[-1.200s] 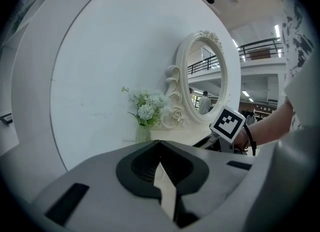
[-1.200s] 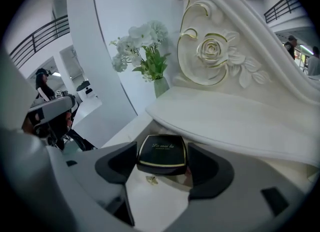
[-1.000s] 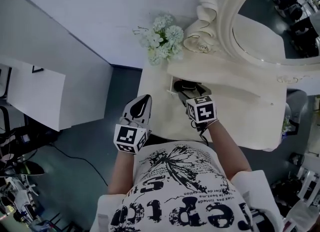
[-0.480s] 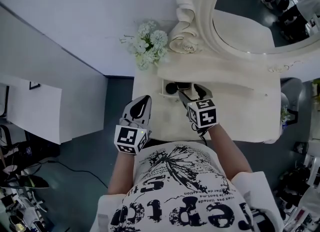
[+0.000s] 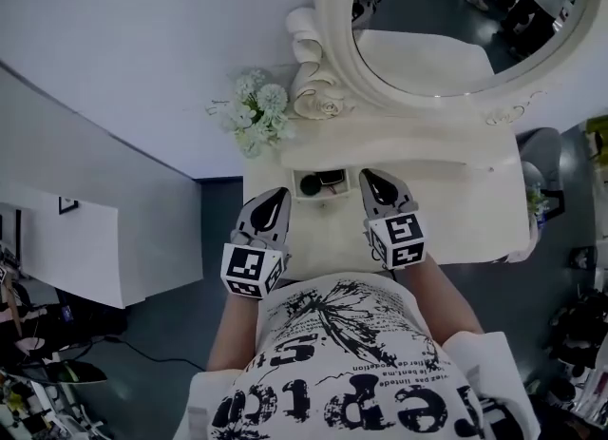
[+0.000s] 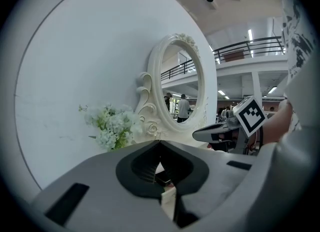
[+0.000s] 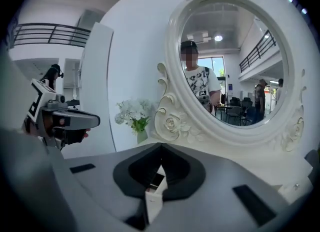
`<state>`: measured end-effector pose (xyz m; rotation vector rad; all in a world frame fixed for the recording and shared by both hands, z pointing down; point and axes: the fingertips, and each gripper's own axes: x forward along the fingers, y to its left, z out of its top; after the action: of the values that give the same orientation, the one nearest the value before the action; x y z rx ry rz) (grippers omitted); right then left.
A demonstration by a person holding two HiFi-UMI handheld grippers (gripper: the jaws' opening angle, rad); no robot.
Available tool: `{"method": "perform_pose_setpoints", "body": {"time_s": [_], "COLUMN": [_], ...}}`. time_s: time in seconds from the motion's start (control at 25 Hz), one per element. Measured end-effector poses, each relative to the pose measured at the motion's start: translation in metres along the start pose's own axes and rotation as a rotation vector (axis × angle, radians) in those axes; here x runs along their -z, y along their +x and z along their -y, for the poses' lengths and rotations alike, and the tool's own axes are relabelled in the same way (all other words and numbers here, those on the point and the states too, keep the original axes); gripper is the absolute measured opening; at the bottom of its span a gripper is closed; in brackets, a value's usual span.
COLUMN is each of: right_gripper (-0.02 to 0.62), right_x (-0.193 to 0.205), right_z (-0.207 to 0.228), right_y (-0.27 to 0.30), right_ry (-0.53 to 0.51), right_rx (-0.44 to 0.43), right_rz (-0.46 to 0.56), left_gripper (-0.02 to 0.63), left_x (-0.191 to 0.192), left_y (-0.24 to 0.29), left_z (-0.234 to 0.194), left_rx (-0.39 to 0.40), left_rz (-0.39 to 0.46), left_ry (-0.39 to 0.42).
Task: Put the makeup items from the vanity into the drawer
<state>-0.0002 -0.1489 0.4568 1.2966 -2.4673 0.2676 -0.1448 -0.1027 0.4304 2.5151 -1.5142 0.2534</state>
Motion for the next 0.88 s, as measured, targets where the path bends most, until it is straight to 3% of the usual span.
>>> {"method": "perform_pose_setpoints", "body": {"time_s": [0.28, 0.56, 0.88], "right_gripper": [0.017, 0.017, 0.017], "right_x": [-0.022, -0.035, -0.036], "right_z": [0.001, 0.011, 0.019], "right_y": [-0.024, -0.030, -0.032], "right_ry": [-0.009, 0.018, 0.016], "right_rx": [-0.030, -0.042, -0.028], "right_rz": [0.132, 0.172, 0.176], "left_gripper": [0.020, 0.020, 0.019], "left_x": [-0.021, -0.044, -0.044], "left_y": [0.007, 0.010, 0.011], "left_z": [0.011, 0.016, 0.017], "left_rx": [0.029, 0.025, 0.013], "left_rz": [0.025, 0.076, 0.074], "left_ry": [0.033, 0.054, 0.052]}}
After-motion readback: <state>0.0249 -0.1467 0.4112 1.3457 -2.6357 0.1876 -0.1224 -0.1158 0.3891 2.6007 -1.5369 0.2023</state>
